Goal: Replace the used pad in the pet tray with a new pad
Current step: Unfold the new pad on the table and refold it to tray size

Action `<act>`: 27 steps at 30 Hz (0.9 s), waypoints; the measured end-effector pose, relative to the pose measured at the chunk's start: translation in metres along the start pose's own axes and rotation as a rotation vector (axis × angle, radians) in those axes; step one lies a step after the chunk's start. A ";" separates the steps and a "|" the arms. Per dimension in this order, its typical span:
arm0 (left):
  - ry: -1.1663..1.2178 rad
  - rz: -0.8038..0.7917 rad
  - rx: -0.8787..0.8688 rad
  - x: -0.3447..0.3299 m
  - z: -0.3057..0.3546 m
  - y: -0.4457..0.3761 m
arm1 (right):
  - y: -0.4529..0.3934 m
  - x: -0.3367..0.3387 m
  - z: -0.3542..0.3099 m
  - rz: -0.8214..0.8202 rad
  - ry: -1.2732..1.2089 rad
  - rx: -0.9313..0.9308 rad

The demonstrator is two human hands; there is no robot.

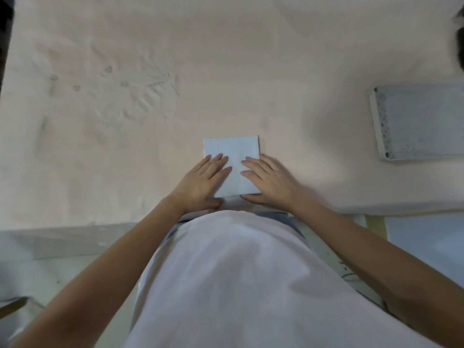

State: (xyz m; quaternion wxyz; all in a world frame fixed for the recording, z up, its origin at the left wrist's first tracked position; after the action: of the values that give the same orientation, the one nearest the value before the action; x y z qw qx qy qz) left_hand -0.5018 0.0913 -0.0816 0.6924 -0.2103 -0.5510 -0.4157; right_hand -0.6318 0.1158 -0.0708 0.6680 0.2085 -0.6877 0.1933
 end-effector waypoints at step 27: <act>0.963 0.376 0.683 0.102 -0.151 -0.094 | -0.112 0.020 0.161 0.217 -1.091 -0.780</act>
State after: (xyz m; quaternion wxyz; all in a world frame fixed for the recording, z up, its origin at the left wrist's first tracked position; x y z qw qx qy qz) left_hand -0.4842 -0.1096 -0.0478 0.9529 0.1409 -0.2322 -0.1349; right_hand -0.7056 -0.0664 -0.0577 0.2284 -0.0500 -0.9627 -0.1359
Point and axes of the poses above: each hand's wrist, its own y-axis away from the middle knuckle, its own x-axis out of the back of the hand, z = x × y, the point moved 8 cm from there along -y, towards the middle knuckle, and after that the axes turned 1 degree about -x, right-handed, at the moved point
